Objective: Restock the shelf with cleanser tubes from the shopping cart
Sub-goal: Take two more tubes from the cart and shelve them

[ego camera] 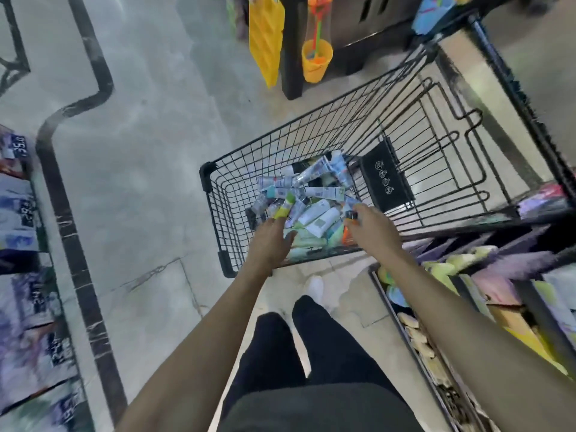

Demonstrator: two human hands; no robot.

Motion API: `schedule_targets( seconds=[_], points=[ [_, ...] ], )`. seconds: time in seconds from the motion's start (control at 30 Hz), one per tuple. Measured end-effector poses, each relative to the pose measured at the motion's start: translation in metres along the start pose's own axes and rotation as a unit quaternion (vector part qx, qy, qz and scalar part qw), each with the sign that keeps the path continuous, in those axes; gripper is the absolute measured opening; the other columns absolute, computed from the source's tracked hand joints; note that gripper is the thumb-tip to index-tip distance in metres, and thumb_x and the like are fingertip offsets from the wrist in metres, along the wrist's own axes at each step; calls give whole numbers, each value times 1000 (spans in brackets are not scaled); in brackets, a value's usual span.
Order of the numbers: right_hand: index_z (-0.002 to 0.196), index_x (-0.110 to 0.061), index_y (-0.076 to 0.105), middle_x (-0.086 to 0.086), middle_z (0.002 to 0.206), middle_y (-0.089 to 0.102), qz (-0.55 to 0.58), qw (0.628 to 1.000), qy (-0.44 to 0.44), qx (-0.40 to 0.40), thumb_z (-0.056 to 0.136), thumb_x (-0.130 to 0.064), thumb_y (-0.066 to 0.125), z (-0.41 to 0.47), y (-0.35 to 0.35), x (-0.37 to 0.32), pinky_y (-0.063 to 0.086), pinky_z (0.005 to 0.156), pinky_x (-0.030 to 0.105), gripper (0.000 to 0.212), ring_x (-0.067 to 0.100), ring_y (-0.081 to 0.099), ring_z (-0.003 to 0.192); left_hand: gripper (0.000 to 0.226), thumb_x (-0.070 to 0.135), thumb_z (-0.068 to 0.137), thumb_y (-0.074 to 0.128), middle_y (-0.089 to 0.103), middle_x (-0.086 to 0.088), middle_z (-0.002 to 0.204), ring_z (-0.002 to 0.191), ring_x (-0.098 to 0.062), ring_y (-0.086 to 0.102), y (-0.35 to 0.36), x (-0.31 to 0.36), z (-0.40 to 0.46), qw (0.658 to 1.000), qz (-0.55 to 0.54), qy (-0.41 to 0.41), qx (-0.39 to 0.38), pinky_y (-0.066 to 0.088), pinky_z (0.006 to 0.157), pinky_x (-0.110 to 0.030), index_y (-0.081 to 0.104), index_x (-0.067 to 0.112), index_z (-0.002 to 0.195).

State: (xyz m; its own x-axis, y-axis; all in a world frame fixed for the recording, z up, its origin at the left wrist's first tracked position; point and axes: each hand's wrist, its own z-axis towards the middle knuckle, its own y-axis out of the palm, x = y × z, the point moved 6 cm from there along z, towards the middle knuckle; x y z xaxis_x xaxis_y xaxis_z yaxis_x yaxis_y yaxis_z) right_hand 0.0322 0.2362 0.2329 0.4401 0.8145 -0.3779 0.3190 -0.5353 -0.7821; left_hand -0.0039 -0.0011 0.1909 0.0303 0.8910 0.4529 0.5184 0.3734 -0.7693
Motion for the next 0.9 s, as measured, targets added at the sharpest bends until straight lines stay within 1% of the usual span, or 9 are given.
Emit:
schedule_targets(
  seconds=[0.1, 0.23, 0.33, 0.4, 0.53, 0.67, 0.77, 0.8, 0.9],
  points=[
    [132, -17, 59, 13, 109, 67, 23, 999, 37, -27, 101, -38, 59, 43, 21, 20, 49, 78, 39, 37, 34, 64, 99, 49, 36, 101, 62, 65, -20, 119, 110, -39, 61, 21, -12, 36, 998, -32, -50, -20, 52, 88, -48, 53, 5, 138],
    [131, -19, 60, 18, 108, 71, 41, 993, 95, -49, 97, -43, 60, 96, 64, 54, 42, 70, 37, 42, 38, 67, 100, 40, 31, 96, 67, 66, -18, 111, 99, -38, 64, 56, -37, 85, 990, -74, -117, -28, 53, 80, -44, 58, 8, 127],
    [117, -12, 63, 19, 109, 71, 59, 982, 164, -74, 94, -37, 67, 131, 100, 84, 42, 72, 36, 34, 38, 67, 103, 35, 29, 94, 68, 65, -14, 109, 90, -34, 67, 87, -63, 126, 983, -89, -156, -41, 56, 76, -43, 58, 9, 122],
    [119, -10, 63, 18, 113, 71, 63, 975, 195, -88, 91, -37, 72, 154, 122, 100, 46, 76, 36, 40, 37, 67, 105, 35, 29, 91, 67, 64, -13, 108, 85, -34, 70, 105, -82, 152, 980, -101, -170, -39, 61, 75, -49, 57, 11, 120],
    [121, -10, 64, 14, 115, 69, 82, 960, 253, -88, 86, -35, 77, 192, 155, 124, 44, 75, 32, 45, 33, 67, 105, 41, 22, 89, 65, 63, -18, 117, 99, -37, 65, 127, -108, 195, 980, -87, -180, -24, 59, 80, -52, 56, 9, 127],
    [134, -6, 54, 15, 132, 64, 120, 945, 295, -77, 85, -30, 82, 212, 183, 141, 46, 84, 34, 62, 34, 63, 119, 52, 34, 88, 67, 62, -15, 126, 107, -38, 64, 148, -128, 220, 978, -81, -192, -16, 59, 81, -54, 50, 15, 133],
    [139, -4, 46, 17, 140, 60, 143, 938, 310, -54, 82, -27, 86, 221, 196, 151, 48, 94, 37, 73, 34, 60, 126, 48, 32, 94, 68, 54, -17, 132, 109, -37, 60, 156, -124, 229, 980, -72, -184, -35, 50, 57, -42, 48, 11, 133],
    [139, -4, 44, 17, 141, 59, 145, 938, 311, -49, 81, -27, 88, 222, 199, 154, 49, 95, 38, 76, 34, 59, 127, 49, 31, 94, 68, 52, -17, 134, 110, -38, 59, 159, -125, 233, 979, -69, -187, -34, 46, 56, -38, 48, 10, 134],
    [137, -10, 42, 16, 137, 61, 141, 936, 320, -48, 75, -32, 91, 227, 209, 159, 53, 97, 43, 82, 34, 62, 122, 52, 34, 92, 70, 50, -18, 136, 113, -40, 58, 163, -128, 245, 981, -48, -186, -16, 42, 73, -39, 49, 13, 135]
  ],
)
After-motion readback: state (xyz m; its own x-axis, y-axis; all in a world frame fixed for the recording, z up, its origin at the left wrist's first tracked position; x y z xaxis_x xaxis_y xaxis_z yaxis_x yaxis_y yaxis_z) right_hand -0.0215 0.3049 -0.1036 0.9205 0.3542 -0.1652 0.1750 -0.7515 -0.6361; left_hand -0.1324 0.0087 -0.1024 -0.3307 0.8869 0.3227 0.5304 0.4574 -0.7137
